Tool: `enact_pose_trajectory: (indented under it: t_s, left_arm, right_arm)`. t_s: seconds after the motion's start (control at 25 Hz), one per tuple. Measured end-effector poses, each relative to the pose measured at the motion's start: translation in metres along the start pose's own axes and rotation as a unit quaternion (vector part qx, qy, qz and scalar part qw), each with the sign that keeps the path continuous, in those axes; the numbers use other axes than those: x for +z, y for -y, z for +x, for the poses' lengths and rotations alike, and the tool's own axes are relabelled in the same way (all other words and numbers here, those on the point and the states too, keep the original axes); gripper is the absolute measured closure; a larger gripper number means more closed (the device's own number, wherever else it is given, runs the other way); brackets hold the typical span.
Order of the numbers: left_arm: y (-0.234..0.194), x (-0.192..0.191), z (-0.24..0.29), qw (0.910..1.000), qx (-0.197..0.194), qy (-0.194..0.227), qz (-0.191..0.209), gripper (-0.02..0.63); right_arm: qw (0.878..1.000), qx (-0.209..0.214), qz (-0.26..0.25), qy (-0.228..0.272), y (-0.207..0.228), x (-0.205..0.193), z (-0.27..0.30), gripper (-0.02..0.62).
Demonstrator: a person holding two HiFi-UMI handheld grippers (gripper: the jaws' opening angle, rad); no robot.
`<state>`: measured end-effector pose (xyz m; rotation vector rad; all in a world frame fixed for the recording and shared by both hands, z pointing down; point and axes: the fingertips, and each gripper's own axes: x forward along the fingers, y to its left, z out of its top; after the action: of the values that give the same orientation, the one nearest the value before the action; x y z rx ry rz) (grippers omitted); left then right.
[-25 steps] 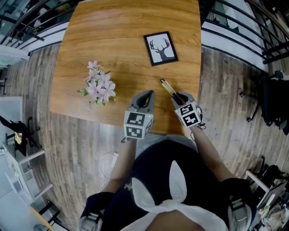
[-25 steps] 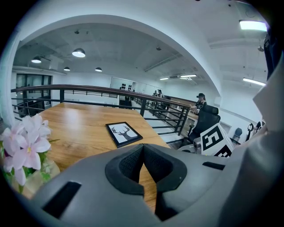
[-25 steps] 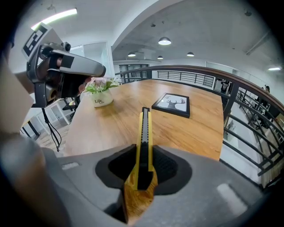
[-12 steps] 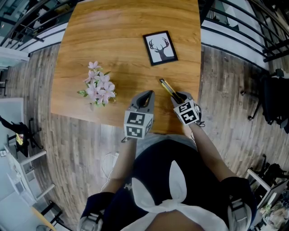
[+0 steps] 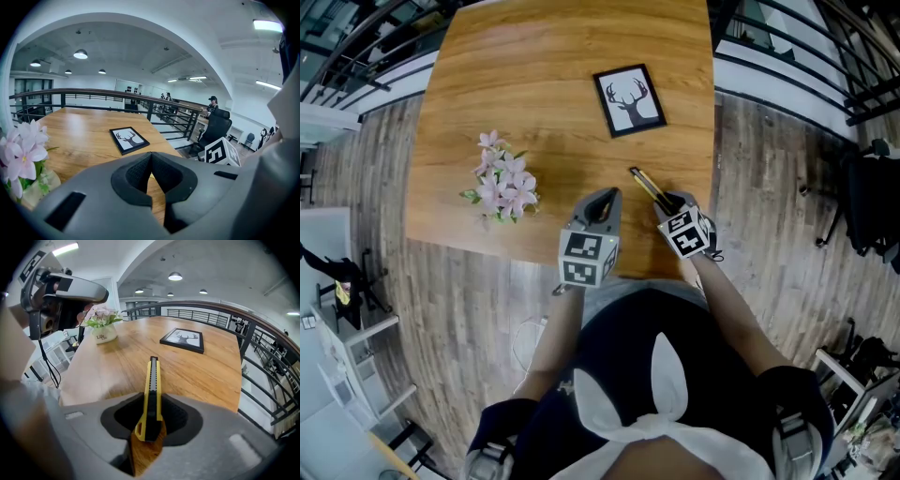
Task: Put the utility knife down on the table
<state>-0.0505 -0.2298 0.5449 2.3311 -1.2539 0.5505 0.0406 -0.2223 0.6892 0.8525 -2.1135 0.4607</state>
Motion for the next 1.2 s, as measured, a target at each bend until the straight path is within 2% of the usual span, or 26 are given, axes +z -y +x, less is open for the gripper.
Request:
enact_pose_trajectory:
  t_s: [0.72, 0.88, 1.2]
  left_arm:
    - [0.000, -0.001, -0.004, 1.0000, 0.001, 0.004, 0.001, 0.589]
    - [0.000, -0.001, -0.006, 1.0000, 0.002, 0.005, 0.003, 0.589]
    - [-0.002, 0.003, -0.010, 0.9999, 0.005, 0.008, -0.005, 0.589]
  right_arm:
    - [1.000, 0.002, -0.002, -0.005, -0.001, -0.002, 0.003, 0.463]
    - [1.000, 0.012, 0.005, -0.005, -0.004, 0.002, 0.001, 0.408]
    - [0.999, -0.007, 0.007, 0.051, 0.003, 0.036, -0.025, 0.410]
